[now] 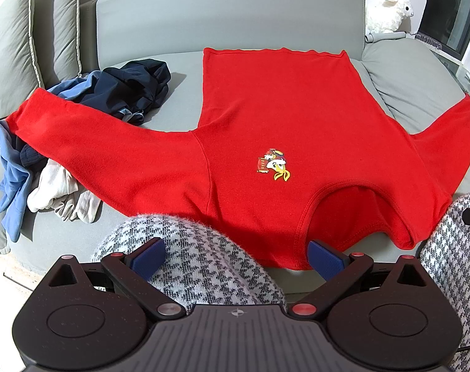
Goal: Fold clothes
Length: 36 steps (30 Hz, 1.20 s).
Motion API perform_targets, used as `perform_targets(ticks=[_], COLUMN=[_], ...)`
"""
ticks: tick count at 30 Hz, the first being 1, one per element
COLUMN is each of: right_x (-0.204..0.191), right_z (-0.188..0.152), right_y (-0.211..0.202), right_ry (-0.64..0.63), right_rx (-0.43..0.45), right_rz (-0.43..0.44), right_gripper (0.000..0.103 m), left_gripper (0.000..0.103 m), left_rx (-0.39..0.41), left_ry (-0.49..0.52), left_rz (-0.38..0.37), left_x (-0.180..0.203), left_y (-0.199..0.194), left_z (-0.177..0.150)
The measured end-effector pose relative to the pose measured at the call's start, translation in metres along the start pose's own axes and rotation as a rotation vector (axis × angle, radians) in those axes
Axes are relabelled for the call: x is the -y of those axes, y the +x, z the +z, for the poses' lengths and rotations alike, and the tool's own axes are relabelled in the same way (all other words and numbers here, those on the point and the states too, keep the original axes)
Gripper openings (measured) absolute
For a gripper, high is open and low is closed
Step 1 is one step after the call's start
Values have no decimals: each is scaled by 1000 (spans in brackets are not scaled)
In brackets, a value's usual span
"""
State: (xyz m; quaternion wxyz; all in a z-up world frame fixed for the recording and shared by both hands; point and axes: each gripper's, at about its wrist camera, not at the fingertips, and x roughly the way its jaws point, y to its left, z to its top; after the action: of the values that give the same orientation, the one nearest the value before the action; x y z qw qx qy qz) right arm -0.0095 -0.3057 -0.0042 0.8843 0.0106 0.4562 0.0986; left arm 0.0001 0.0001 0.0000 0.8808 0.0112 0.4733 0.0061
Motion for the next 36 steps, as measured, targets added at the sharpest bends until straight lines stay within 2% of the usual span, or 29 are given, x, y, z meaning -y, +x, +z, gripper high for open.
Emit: perform_targets(ticks=[36], right_x=[0], right_z=[0], right_y=[0], right_ry=[-2], right_rx=[-1], right_rz=[0], right_gripper=[54], left_gripper=[100], left_rx=[2], left_ry=[-4], left_rz=[-3], left_x=[-2], left_y=[0], left_z=[0])
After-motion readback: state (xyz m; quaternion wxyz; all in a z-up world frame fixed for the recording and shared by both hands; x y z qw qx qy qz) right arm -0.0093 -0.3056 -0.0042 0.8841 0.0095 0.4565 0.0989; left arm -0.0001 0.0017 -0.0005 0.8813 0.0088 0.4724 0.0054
